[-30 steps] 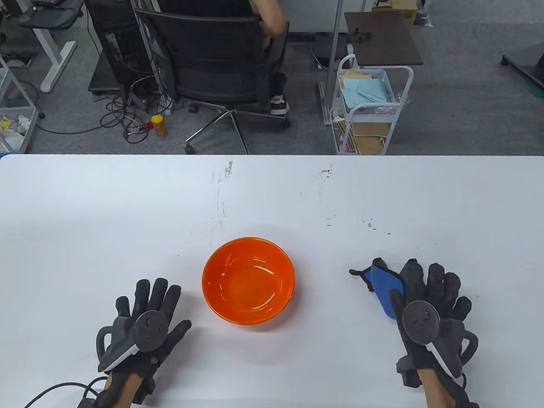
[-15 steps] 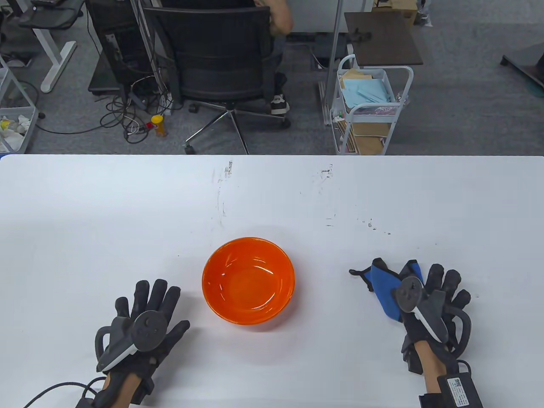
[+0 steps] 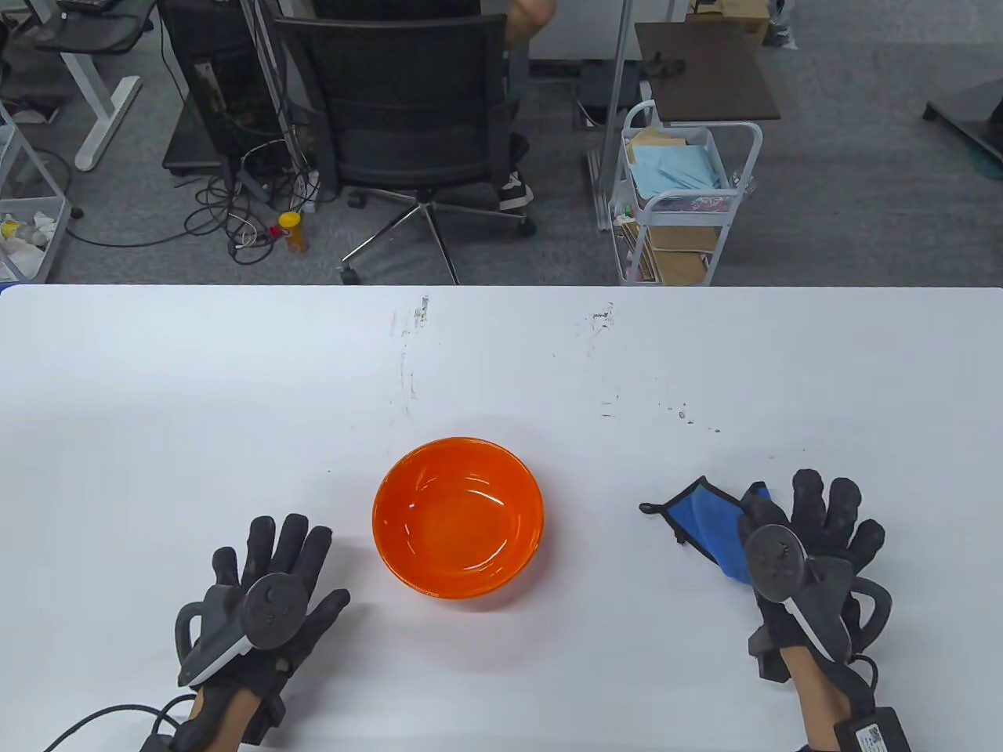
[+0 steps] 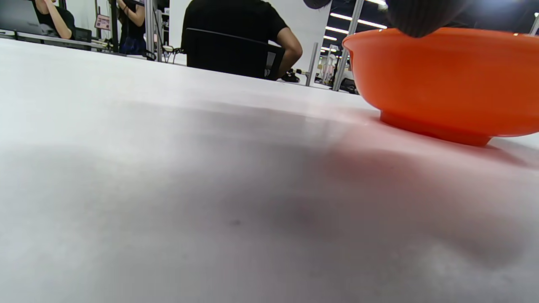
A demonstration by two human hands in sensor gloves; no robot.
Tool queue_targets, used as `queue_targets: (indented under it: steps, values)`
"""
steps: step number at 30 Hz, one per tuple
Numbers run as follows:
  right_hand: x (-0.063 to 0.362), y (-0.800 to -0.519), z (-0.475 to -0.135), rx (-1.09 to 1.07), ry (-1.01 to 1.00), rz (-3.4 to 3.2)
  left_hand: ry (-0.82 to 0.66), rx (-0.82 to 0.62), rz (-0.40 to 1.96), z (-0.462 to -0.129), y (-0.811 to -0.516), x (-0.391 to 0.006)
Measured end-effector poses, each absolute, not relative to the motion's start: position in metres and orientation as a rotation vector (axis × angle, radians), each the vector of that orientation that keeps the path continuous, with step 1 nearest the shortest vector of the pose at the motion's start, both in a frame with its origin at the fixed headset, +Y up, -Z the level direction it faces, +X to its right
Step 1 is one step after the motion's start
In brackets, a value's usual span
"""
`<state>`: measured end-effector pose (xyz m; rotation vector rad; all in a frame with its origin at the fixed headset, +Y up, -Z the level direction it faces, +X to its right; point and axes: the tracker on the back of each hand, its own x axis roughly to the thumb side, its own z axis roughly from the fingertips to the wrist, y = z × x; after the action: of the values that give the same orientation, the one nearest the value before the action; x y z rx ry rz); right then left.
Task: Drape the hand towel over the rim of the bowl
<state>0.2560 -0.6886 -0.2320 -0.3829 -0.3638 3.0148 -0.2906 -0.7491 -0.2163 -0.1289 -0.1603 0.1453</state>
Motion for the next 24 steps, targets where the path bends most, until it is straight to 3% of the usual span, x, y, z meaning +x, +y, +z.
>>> queue_targets:
  steps: [6, 12, 17, 24]
  values:
    - [0.237, -0.634, -0.213, -0.248, -0.477, 2.99, -0.213, -0.015, 0.212, -0.211, -0.737, -0.281]
    - [0.216, -0.601, -0.194, -0.064, -0.503, 2.863, -0.311, 0.081, 0.394, -0.206, -0.717, -0.266]
    - [0.189, -0.59, -0.177, 0.126, -0.571, 2.803, -0.392, 0.162, 0.398, -0.203, -0.7, -0.25]
    - [0.149, -0.581, -0.155, 0.338, -0.638, 2.761, -0.48, 0.152, 0.519, -0.209, -0.686, -0.22]
